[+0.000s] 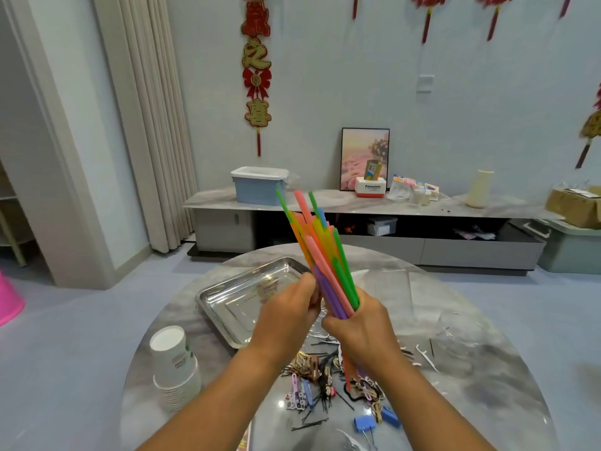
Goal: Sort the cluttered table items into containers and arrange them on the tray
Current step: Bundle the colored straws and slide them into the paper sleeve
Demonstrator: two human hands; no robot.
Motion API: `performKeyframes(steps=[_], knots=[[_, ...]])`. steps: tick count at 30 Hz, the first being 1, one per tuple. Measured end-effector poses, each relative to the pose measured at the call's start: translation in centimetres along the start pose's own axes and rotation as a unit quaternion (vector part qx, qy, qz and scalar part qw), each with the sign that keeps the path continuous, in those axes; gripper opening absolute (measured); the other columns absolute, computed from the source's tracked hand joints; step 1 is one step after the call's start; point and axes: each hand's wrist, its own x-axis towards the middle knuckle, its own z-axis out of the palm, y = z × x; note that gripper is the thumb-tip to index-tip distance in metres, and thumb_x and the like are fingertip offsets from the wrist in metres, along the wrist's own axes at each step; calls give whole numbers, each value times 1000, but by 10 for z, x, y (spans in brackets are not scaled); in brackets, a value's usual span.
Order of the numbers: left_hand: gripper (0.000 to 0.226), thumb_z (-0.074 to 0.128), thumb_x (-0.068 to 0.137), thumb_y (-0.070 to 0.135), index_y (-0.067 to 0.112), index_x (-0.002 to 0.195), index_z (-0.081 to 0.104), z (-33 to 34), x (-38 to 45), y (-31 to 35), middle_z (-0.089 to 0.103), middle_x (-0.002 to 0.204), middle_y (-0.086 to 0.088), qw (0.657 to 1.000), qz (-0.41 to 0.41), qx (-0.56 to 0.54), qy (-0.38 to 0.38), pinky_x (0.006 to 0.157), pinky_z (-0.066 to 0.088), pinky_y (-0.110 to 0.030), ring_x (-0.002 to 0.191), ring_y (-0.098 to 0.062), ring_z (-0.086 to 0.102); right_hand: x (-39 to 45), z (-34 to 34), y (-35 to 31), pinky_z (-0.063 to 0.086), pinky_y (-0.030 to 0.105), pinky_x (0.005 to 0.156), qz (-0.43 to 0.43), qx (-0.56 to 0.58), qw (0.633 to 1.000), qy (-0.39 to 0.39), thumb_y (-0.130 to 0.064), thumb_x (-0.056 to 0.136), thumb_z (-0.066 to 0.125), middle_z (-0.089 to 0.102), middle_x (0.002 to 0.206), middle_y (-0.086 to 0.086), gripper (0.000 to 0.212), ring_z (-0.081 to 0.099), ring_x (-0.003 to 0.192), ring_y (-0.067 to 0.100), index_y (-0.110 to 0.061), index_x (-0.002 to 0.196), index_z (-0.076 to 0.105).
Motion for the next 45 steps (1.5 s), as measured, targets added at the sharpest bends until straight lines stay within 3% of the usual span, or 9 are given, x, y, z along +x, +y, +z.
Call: performKeyframes(steps=[9,15,18,21,23,25,33,37,45], knots=[[60,74,85,7,38,81,22,20,-8,-8,42,67,13,998,-53,1,46,47,30,-20,59,-12,38,-1,11,18,53,24,50,32,-23,999,33,-33,61,77,62,69,-5,32,60,56,5,-32,89,60],[42,73,91,19,36,84,36,30,-5,-9,59,78,12,978,-125,-117,123,61,50,-22,74,-8,60,-2,22,21,58,31,50,43,-20,997,63,-34,62,77,62,70,-3,28,63,57,13,-33,83,58],[24,68,94,42,25,92,50,40,-4,4,63,83,8,865,-350,-299,200,66,50,-20,78,-13,64,4,21,15,53,26,46,43,2,994,98,-38,60,74,60,66,-3,28,58,51,7,-28,81,59],[64,53,89,72,12,110,63,51,-7,1,66,84,-2,668,-604,-420,114,81,51,-35,78,-20,63,10,19,8,49,25,45,27,57,992,111,-36,58,72,56,60,-5,24,51,48,5,-24,74,60],[95,45,76,90,10,124,63,53,-11,-2,75,100,-10,546,-620,-564,-9,99,51,-45,97,-28,70,11,17,3,49,30,46,19,91,990,108,-30,60,73,54,57,-4,19,50,48,10,-22,71,60],[112,39,68,97,9,134,62,50,-11,-1,69,126,-20,489,-542,-675,-106,104,48,-54,118,-37,65,11,17,-1,49,27,46,17,124,987,97,-27,60,74,55,56,-4,17,52,48,10,-21,71,61],[127,59,70,88,-8,150,36,36,13,-16,35,155,-32,405,-375,-831,-62,122,26,-54,144,-45,36,12,12,-2,48,25,47,9,105,994,3,-18,61,73,49,53,-4,18,49,48,12,-9,70,61],[107,67,78,74,-11,140,50,35,11,-12,50,143,-32,373,-386,-839,-86,107,47,-53,130,-43,54,12,18,-3,52,35,50,34,118,992,-33,-14,59,70,51,57,4,23,53,51,17,-2,76,62],[80,71,85,50,-7,138,55,36,13,-27,53,141,-25,380,-399,-833,-54,113,42,-51,128,-39,55,16,30,-11,52,34,53,76,155,984,-48,-13,58,69,51,59,7,27,55,53,19,4,79,62]])
